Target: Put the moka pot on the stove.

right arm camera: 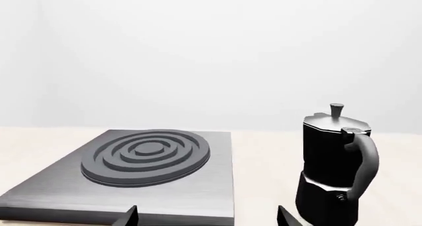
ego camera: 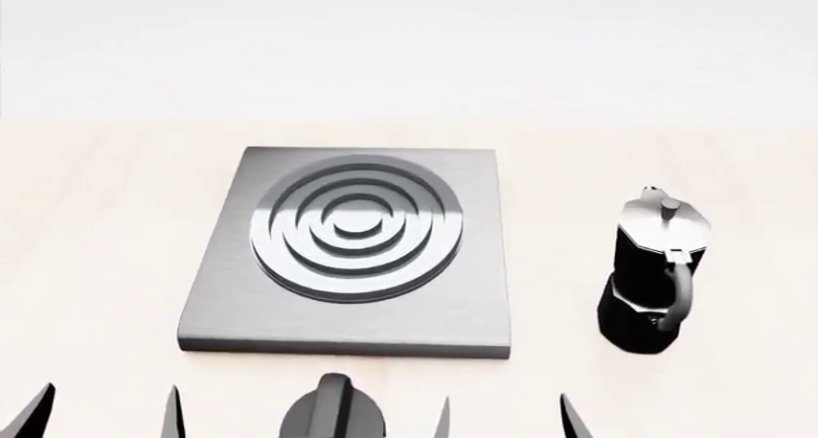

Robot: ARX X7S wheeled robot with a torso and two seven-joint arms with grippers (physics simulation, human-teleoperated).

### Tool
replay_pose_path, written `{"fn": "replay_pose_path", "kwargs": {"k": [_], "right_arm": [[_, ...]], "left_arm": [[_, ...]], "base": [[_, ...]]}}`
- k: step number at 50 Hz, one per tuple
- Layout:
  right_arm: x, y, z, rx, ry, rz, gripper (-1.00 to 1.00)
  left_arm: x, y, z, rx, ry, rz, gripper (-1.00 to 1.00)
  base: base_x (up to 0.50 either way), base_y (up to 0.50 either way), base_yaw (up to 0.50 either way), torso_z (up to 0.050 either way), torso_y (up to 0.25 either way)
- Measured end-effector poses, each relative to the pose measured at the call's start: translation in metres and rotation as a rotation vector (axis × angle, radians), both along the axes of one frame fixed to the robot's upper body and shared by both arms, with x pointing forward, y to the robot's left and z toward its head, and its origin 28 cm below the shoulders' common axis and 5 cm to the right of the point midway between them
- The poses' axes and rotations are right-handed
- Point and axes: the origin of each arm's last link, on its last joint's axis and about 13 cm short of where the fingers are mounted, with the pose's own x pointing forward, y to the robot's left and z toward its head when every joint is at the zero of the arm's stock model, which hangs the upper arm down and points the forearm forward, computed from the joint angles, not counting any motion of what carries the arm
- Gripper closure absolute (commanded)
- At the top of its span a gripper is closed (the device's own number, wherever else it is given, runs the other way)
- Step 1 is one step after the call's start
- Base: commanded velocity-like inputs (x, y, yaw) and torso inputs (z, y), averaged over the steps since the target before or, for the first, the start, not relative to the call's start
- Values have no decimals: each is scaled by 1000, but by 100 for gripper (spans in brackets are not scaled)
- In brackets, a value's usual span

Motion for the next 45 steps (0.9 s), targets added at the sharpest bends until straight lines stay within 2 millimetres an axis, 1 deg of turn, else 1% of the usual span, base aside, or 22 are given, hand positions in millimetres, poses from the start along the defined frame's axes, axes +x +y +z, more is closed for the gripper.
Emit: {"fn": "replay_pose_path", "kwargs": {"k": [23, 36, 45], "right_arm": [[-2, 2, 0, 0, 0, 6, -100], [-2, 2, -2, -4, 4, -1, -100], [3, 1, -1, -14, 0, 22, -100]], "left_arm": [[1, 0, 1, 0, 5, -6, -100], [0, -1, 1, -8, 24, -17, -100], [-1, -4, 1, -14, 52, -40, -100]], "base": [[0, 114, 0, 0, 0], [0, 0, 0, 0, 0], [0, 0, 0, 0, 0]]}}
